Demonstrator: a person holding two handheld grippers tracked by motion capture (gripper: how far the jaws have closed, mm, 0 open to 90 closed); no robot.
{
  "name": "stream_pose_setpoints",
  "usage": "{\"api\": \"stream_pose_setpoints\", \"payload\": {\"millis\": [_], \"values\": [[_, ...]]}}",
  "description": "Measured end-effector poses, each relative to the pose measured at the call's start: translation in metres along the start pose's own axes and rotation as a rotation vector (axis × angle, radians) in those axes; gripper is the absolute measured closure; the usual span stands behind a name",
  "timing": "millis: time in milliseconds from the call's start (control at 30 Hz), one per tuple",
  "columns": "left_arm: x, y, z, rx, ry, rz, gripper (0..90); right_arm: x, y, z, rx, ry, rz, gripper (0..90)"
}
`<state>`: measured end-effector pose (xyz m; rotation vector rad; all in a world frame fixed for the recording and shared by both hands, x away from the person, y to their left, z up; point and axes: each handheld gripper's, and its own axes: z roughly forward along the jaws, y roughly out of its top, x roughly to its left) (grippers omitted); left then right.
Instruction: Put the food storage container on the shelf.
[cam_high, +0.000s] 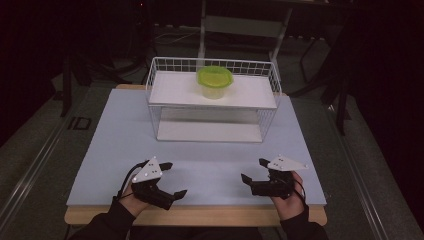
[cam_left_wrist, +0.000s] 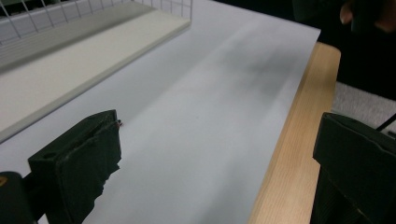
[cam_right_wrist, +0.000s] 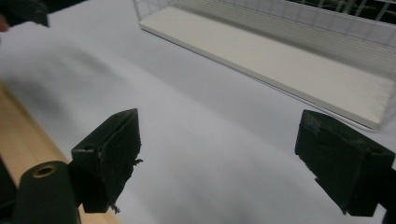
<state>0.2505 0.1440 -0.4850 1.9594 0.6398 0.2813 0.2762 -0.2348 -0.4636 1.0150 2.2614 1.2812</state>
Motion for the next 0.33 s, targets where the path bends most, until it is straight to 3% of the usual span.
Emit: {"api": "stream_pose_setpoints", "payload": {"millis": [333], "values": [[0.0005, -0.0015, 0.0, -0.006, 0.004, 0.012, 1.7, -0.0045, -0.0025, 0.0013, 0.012, -0.014, 0.006, 14.2]]}}
